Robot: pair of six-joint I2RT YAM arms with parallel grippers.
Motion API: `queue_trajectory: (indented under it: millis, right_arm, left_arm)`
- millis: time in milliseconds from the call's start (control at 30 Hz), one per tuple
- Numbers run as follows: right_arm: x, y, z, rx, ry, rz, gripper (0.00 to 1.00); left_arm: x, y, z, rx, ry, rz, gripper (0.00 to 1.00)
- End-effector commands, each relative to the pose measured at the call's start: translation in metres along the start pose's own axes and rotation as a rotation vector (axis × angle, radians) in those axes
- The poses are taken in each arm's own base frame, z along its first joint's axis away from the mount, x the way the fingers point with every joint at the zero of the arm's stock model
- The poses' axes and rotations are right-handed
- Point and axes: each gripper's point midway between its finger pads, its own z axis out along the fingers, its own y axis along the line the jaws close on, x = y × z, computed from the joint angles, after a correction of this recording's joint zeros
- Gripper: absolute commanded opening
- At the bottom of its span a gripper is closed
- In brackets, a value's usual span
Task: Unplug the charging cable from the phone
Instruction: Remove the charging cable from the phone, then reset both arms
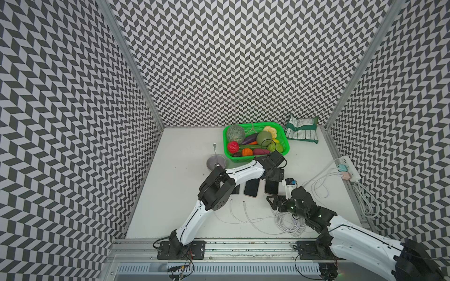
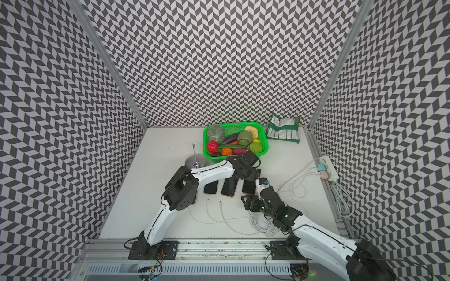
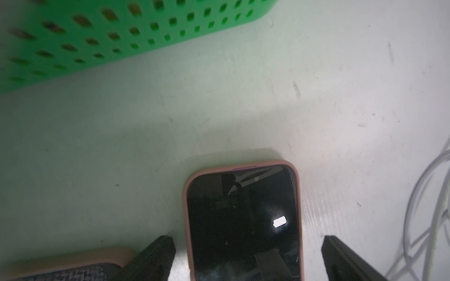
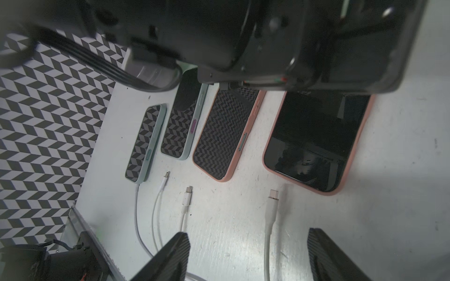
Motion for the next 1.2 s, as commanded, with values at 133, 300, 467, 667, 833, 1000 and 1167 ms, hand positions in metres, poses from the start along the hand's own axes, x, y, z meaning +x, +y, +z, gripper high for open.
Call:
queue_trajectory:
  millis: [133,300,467,667,833,1000,1167]
  right_arm:
    - [-0.035,-0.003,-0.021,0.066,-0.152,0.000,0.95]
    - [-0.055,-0.011,-0.040,0.128,-0.256,0.025,1.00]
    - [-0.073,-0.020,-0.055,0.193,-0.349,0.039,1.00]
    - [-0.093,-0.032,-0.072,0.288,-0.456,0.042,1.00]
    - [-0.113,-0.040,-0.089,0.376,-0.563,-0.007,1.00]
    - [-0.132,-0.045,-0.108,0.436,-0.694,-0.023,1.00]
    - [-0.150,-0.045,-0.119,0.458,-0.796,-0.017,1.00]
  left_arm:
    - [-0.017,-0.014,-0.036,0.051,-0.080,0.013,1.00]
    - [-0.022,-0.021,-0.057,0.079,-0.129,0.036,1.00]
    - [-0.026,-0.023,-0.083,0.097,-0.187,0.054,1.00]
    - [-0.030,-0.013,-0.121,0.065,-0.273,0.086,1.00]
    - [-0.034,0.012,-0.168,0.016,-0.403,0.084,1.00]
    - [-0.036,0.063,-0.218,-0.078,-0.547,0.018,1.00]
    - [-0.032,0.136,-0.265,-0.206,-0.680,-0.101,1.00]
